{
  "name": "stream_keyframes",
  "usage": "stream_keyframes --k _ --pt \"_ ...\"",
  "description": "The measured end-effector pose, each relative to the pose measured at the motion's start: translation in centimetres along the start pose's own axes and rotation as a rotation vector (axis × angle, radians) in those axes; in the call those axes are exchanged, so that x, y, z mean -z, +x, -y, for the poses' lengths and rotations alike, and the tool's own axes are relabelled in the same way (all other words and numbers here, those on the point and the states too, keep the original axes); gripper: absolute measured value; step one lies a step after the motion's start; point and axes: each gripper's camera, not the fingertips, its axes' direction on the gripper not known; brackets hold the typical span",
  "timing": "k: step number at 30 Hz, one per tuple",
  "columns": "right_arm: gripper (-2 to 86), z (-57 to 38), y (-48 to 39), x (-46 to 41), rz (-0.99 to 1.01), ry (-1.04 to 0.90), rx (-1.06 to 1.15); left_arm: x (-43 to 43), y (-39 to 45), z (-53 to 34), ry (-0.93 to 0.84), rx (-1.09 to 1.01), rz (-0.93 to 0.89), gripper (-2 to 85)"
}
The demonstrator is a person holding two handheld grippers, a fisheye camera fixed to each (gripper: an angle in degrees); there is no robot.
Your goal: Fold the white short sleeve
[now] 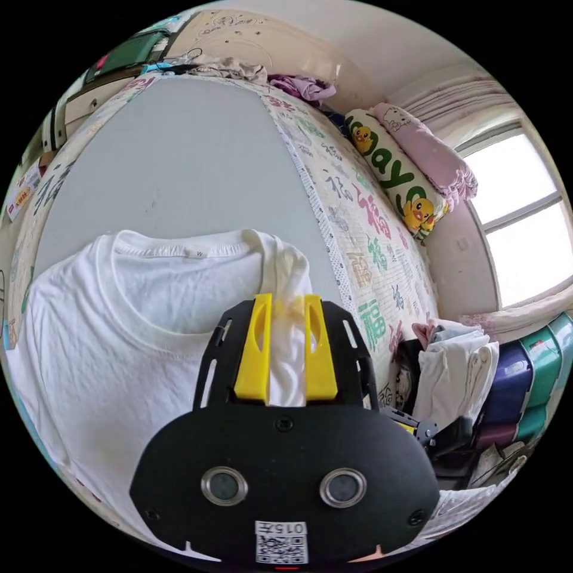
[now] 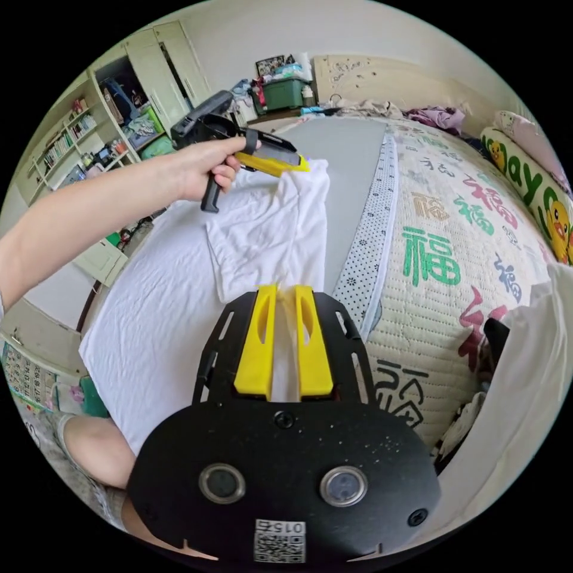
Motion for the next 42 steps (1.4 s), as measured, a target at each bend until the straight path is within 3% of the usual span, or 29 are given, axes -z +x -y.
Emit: stream_keyframes --k 6,11,14,19,22,26,31,35,42 --pt "-0.4 -1.3 3.9 1.5 -0.018 0.064 -0.169 -0.3 1.2 1.4 0.08 0.025 -0.049 2.3" --pt "1.3 -2.5 7.1 2.0 0.043 0.084 -0.26 -2.3 2.8 2.4 0.062 0.002 0.006 8.1" --pt "5.5 -3.1 8.4 2.3 0.071 0.086 -0.283 -2.0 1.6 1.7 0.074 0.045 -0.07 10.4" --pt "6.5 -3.4 7.4 5.3 0.115 0.183 -0.162 2.2 0.3 -1.5 0.084 -0.029 0.012 10.9" --pt "8.6 -2.9 4.9 4.9 0.165 0.141 -0.066 4.8 -0.3 -4.8 0.009 -0.119 0.049 11.0" --pt "9.3 -1.9 1.8 2.0 0.062 0.036 0.03 6.0 -1.2 -9.0 -0.077 -0.17 0.063 10.9" --pt "7.0 -1.5 1.8 -0.6 0.023 -0.039 -0.024 4.5 -0.8 -9.7 -0.135 -0.206 0.089 9.5" --pt "1.1 -1.9 3.1 -0.8 0.059 -0.047 -0.058 4.1 0.2 -9.4 -0.122 -0.248 0.141 1.9" --pt "-0.9 -2.6 4.7 -0.2 0.102 -0.032 -0.086 6.5 1.1 -10.8 -0.063 -0.259 0.109 -0.3"
